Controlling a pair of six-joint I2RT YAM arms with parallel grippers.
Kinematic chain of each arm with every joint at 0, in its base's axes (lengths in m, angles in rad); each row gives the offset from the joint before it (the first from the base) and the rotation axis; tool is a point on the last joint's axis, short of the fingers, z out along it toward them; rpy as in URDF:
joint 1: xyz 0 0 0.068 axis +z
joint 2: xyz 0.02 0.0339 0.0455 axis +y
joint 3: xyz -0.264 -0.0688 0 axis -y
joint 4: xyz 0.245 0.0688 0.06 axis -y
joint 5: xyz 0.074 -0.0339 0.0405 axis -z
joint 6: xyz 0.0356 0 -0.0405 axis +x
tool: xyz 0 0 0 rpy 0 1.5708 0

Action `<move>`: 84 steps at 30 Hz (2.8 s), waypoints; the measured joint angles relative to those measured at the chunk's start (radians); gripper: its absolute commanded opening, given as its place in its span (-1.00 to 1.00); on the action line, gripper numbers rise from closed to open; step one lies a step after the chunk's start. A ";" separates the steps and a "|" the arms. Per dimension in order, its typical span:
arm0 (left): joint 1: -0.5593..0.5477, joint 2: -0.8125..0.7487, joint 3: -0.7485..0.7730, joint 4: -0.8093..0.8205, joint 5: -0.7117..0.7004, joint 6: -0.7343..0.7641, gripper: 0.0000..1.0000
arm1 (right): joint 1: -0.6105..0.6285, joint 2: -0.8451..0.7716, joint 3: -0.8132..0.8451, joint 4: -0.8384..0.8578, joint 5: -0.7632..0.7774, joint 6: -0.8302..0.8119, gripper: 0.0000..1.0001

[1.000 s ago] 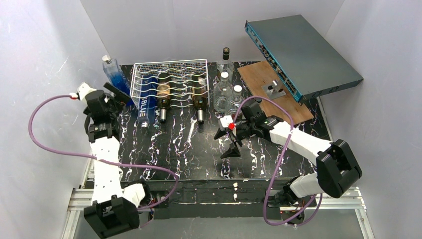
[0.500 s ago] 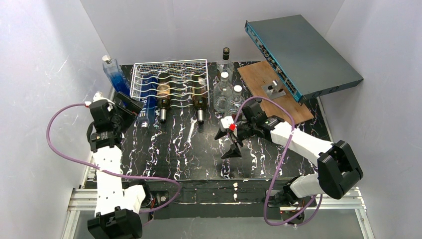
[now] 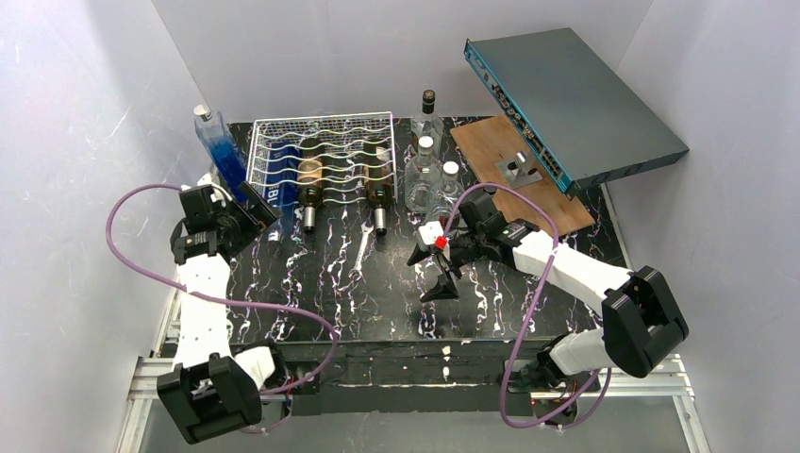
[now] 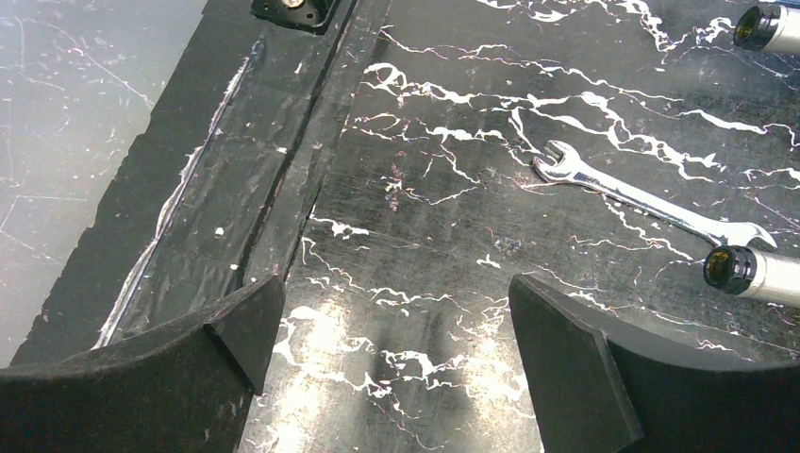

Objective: Take the wine bottle off the wine rack
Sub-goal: Pick up the wine bottle from the wine rack.

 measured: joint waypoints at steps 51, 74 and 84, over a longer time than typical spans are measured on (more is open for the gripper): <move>-0.073 0.499 0.052 0.405 0.024 0.671 0.97 | 0.000 0.014 0.005 -0.061 -0.001 -0.060 0.97; -0.067 0.604 0.034 0.458 0.059 0.640 0.90 | -0.001 0.030 0.012 -0.079 0.000 -0.075 0.97; -0.067 0.649 0.061 0.441 0.066 0.614 0.84 | -0.006 0.030 0.020 -0.095 0.008 -0.080 0.97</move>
